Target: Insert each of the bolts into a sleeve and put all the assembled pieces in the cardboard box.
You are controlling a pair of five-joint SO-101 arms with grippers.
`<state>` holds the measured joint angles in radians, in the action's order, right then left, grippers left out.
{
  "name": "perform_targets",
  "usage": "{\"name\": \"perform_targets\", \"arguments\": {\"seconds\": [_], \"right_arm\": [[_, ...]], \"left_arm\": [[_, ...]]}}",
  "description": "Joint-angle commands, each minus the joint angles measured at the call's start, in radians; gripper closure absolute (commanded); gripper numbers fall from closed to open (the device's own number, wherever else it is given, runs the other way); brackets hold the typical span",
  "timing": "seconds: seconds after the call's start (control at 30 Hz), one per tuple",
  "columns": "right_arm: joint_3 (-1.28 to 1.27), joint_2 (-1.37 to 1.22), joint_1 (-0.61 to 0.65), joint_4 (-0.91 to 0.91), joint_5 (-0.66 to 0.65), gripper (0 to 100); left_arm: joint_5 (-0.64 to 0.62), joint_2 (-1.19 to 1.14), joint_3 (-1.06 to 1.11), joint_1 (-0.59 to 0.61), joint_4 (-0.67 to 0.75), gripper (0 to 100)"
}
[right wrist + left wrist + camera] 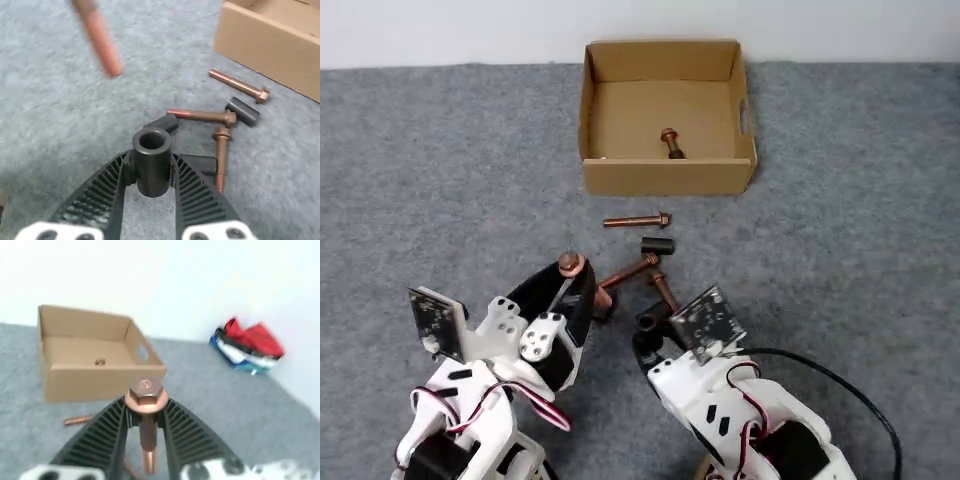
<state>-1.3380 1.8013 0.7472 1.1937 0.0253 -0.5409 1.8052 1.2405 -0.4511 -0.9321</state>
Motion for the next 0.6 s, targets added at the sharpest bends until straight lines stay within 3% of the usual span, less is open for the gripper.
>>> {"name": "perform_targets", "arguments": {"seconds": [0.0, 0.23, 0.57], "right_arm": [[0.011, 0.005, 0.033, -0.024, -0.046, 99.1], [0.014, 0.005, 0.065, -0.099, -0.072, 99.1], [0.017, 0.007, 0.059, -0.142, -0.132, 99.1]], "left_arm": [[-0.021, 0.006, -0.005, -0.018, 0.077, 100], [-0.026, 0.003, 0.007, -0.138, 0.075, 100], [-0.018, 0.006, 0.022, -0.140, 0.026, 100]]}}
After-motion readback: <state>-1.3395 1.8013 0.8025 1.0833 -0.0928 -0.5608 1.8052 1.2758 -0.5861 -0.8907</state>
